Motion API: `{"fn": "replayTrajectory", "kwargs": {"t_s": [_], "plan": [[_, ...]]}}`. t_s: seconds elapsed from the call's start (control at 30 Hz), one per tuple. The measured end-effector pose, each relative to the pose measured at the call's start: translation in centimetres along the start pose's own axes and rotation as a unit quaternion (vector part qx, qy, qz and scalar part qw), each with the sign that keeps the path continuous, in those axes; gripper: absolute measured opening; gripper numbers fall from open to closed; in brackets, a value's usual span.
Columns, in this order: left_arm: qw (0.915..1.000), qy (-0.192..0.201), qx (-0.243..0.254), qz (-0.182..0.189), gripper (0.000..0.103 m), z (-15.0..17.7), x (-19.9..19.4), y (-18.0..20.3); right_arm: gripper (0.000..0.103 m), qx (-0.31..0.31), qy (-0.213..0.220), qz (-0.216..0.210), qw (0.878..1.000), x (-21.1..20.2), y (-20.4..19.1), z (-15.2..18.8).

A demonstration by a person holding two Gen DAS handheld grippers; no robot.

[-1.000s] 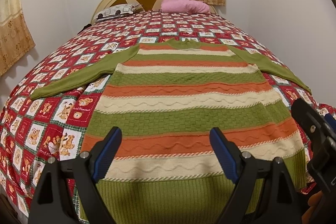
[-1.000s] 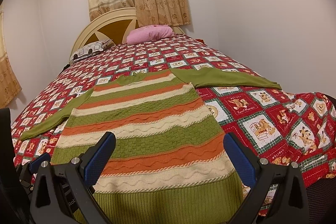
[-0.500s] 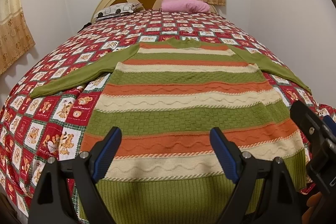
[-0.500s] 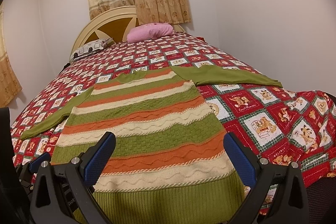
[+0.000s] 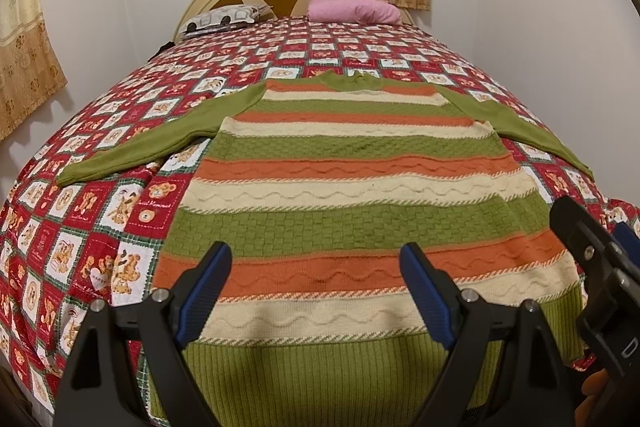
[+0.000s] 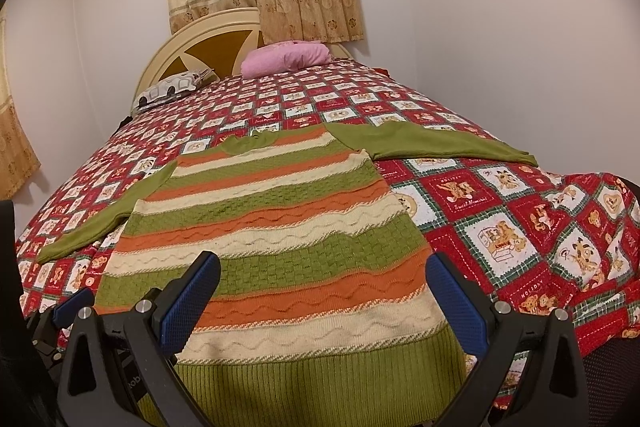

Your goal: Fold small clothes

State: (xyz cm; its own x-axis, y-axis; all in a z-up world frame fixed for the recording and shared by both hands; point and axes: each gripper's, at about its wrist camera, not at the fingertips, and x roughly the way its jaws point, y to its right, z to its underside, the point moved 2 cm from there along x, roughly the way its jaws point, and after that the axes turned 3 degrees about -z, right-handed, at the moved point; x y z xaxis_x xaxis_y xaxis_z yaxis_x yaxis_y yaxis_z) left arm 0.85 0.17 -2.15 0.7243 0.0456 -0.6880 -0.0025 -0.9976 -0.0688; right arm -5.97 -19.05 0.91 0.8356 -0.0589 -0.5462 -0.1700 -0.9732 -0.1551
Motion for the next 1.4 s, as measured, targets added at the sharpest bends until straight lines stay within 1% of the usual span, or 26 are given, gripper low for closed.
{"fn": "replayTrajectory", "kwargs": {"t_s": [0.43, 1.07, 1.4], "plan": [[1.0000, -0.005, 0.002, 0.003, 0.089, 0.1, 0.4, 0.4, 0.102, 0.004, -0.012, 0.004, 1.000, 0.6, 0.3, 0.0], [0.9996, -0.025, 0.010, 0.011, 0.089, 0.1, 1.9, 1.5, 0.102, 0.010, -0.031, 0.018, 0.999, 2.2, 1.2, 0.1], [0.9987, -0.047, 0.015, 0.016, 0.089, 0.2, 3.8, 2.0, 0.102, 0.019, -0.058, 0.035, 0.998, 4.4, 2.3, 0.6]]}}
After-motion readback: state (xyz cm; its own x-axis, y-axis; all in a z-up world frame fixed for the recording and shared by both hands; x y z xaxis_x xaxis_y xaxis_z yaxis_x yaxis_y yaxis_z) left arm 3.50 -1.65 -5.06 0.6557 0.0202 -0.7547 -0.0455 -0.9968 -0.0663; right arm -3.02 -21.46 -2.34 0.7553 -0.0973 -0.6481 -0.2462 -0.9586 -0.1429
